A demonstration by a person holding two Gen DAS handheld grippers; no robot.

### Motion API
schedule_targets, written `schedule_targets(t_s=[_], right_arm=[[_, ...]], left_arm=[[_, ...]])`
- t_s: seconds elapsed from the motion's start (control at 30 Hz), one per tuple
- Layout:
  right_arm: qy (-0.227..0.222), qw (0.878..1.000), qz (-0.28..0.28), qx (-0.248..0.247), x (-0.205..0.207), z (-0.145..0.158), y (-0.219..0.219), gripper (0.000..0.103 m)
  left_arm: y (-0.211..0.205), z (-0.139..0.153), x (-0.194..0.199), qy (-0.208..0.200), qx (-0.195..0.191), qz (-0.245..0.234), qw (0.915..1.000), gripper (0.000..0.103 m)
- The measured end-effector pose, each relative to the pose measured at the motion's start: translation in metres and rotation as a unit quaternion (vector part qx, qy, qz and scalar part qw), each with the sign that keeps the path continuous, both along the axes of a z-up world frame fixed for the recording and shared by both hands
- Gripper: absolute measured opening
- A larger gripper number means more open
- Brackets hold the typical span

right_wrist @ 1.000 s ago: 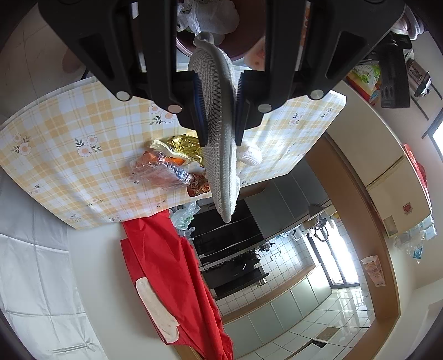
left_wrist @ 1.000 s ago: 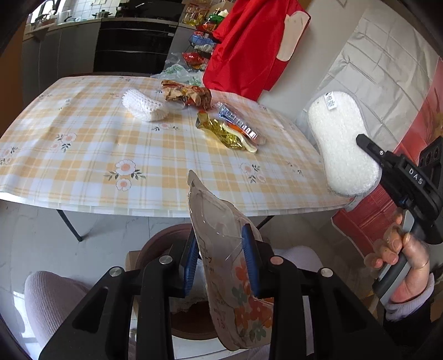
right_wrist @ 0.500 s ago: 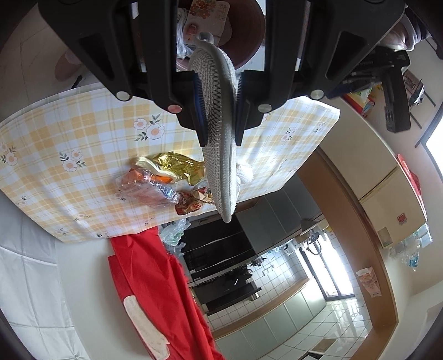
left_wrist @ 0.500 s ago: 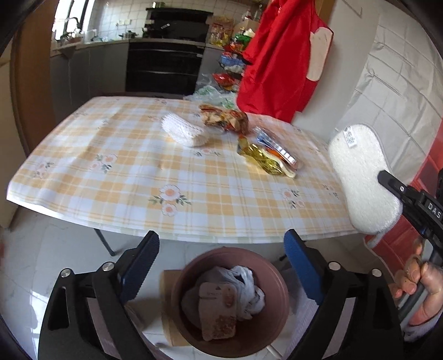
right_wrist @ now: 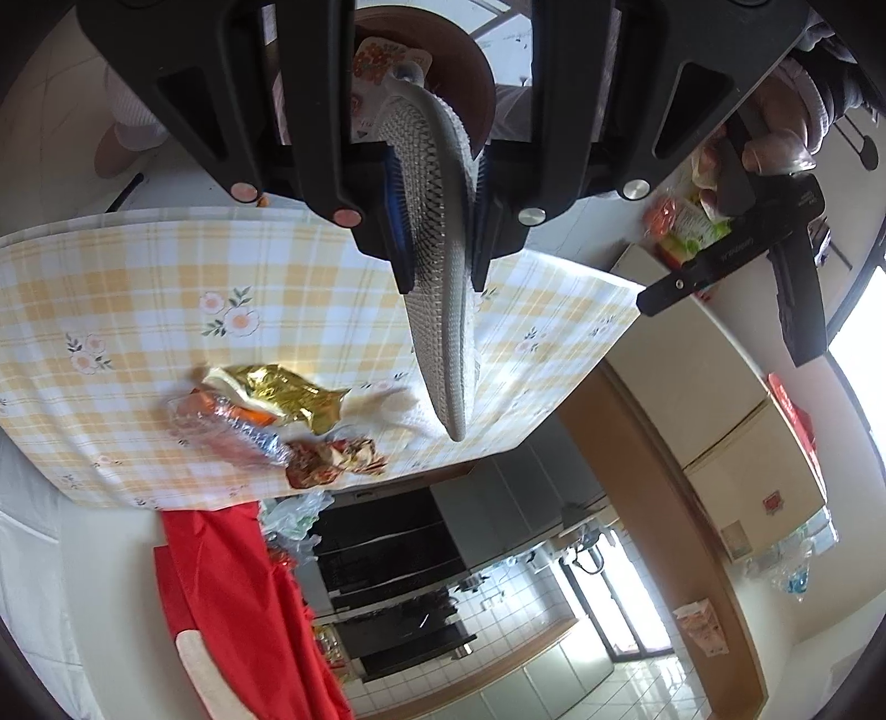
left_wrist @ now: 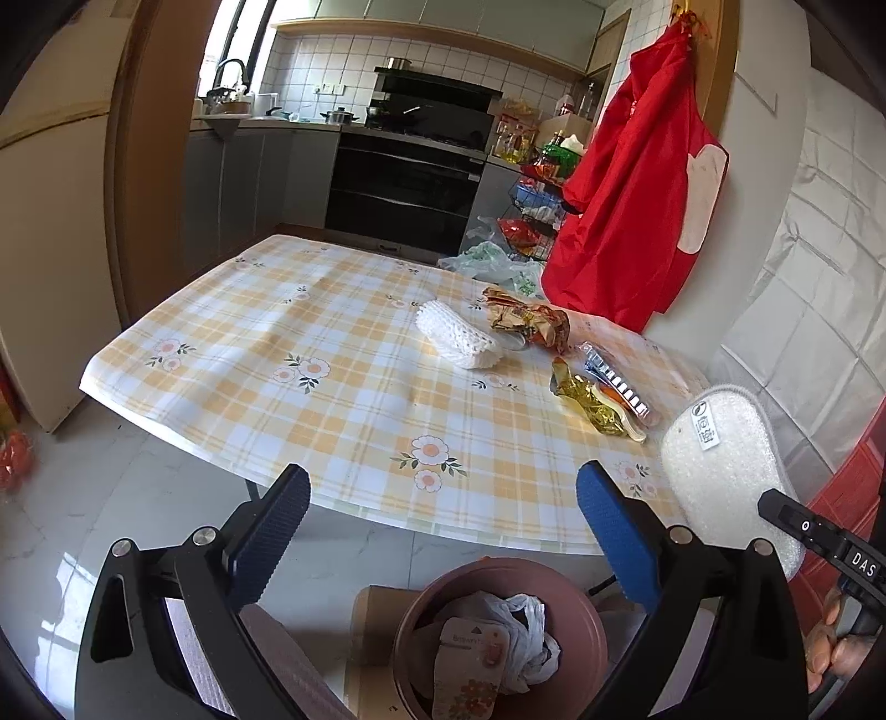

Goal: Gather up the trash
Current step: 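Carry both items over the bin and open both tools to drop them, then reach the right tool to the clear plastic package and grasp it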

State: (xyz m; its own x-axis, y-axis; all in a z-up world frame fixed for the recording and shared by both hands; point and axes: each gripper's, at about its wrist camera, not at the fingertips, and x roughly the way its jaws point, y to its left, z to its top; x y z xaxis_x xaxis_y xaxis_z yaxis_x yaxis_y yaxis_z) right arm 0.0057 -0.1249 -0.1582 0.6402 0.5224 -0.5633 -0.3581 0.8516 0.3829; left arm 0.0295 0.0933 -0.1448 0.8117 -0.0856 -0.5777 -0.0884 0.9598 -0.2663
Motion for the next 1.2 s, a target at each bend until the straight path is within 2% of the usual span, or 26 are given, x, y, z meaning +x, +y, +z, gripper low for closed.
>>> schedule_targets(t_s=[0.23,0.3,0.37,0.4,0.47,0.5,0.63,0.8,1.07,1.2], right_arm=[[0.008,1.0,0.013,-0.006,-0.002,-0.002,0.01,0.031],[0.012,1.0,0.007,-0.01,-0.001,-0.004,0.009,0.038],[0.013,1.0,-0.003,-0.014,0.0,-0.005,0.008,0.065],[0.011,1.0,-0.012,-0.017,0.0,-0.005,0.007,0.071],[0.008,0.999,-0.034,-0.028,0.001,-0.006,0.003,0.095],[0.005,0.998,-0.048,-0.036,0.001,-0.007,0.001,0.097],[0.022,0.993,-0.093,-0.068,0.008,-0.017,-0.012,0.097],[0.04,0.989,-0.127,-0.071,0.017,-0.029,-0.034,0.097],[0.043,0.984,-0.15,-0.09,0.037,-0.039,-0.058,0.097],[0.044,0.98,-0.156,-0.113,0.053,-0.044,-0.067,0.097]], left_arm=[[0.004,-0.003,-0.003,0.0,-0.003,0.007,1.0,0.095],[0.005,-0.005,-0.002,0.005,-0.003,0.009,0.9999,0.095],[0.005,-0.008,-0.001,0.008,-0.004,0.01,0.9999,0.095],[0.005,-0.009,0.0,0.009,-0.003,0.01,0.9999,0.095],[0.004,-0.011,0.001,0.011,-0.001,0.011,0.9999,0.095],[0.004,-0.012,0.001,0.012,0.0,0.012,0.9999,0.095],[0.003,-0.017,0.003,0.019,0.006,0.012,0.9997,0.095],[0.001,-0.022,0.008,0.028,0.012,0.011,0.9995,0.095],[-0.004,-0.03,0.024,0.035,0.039,0.003,0.9986,0.095],[-0.004,-0.034,0.037,0.04,0.04,0.004,0.9984,0.095]])
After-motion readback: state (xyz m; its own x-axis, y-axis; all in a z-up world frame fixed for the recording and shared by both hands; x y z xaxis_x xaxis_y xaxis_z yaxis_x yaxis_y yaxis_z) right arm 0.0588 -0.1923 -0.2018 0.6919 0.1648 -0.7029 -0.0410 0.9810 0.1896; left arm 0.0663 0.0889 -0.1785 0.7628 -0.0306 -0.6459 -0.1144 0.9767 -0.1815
